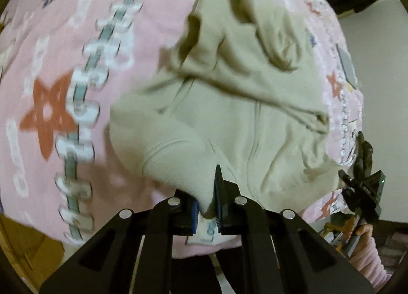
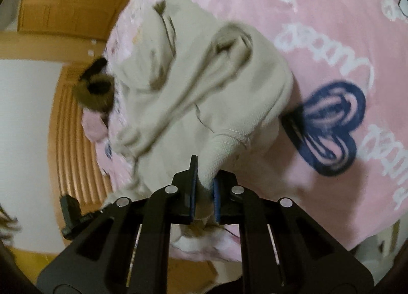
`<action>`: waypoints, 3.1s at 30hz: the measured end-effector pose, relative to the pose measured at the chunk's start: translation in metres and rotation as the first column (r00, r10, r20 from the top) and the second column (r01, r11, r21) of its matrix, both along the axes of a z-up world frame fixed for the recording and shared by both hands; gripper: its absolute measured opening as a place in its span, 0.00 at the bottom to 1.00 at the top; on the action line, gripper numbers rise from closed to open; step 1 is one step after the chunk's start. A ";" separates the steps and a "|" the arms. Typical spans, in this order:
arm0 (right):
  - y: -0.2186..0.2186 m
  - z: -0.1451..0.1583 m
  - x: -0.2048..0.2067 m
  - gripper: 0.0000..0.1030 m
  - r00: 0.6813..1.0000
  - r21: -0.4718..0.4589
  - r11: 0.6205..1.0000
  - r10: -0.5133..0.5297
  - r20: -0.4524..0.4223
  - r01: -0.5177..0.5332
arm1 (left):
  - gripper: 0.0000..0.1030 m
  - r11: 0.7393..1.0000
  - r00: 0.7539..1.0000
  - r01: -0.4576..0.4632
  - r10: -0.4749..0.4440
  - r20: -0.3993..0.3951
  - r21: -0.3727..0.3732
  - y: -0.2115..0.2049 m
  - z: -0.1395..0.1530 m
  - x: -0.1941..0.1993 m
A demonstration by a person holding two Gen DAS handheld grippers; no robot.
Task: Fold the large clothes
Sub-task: 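Lift the hem with both tools and fold it toward the hood, then release the hem and smooth the folded hoodie with both tools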
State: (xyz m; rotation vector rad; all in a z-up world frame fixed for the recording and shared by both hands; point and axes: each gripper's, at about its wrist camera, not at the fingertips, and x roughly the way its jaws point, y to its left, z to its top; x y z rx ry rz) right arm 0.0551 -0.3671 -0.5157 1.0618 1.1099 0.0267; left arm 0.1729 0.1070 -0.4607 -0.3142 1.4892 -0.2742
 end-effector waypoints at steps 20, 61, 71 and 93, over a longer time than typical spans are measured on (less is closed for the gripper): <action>-0.056 0.134 0.198 0.09 0.946 -0.023 0.990 -0.125 0.300 0.138 | 0.09 1.000 0.942 0.022 -0.023 0.335 0.008 0.000 0.128 0.210; -0.173 -0.105 0.525 0.86 0.997 0.244 0.969 -0.009 -0.072 0.026 | 0.76 0.965 0.999 0.009 0.002 -0.041 0.262 -0.069 -0.027 0.539; -0.039 0.003 0.549 0.86 0.730 -0.319 0.722 0.673 0.119 -0.613 | 0.82 0.989 0.990 0.138 -0.137 -0.015 0.059 -0.147 -0.013 0.443; 0.163 -0.064 0.541 0.35 0.205 -0.499 0.095 0.964 -0.170 -0.861 | 0.82 0.991 0.983 -0.080 0.096 -0.156 0.106 -0.130 -0.111 0.348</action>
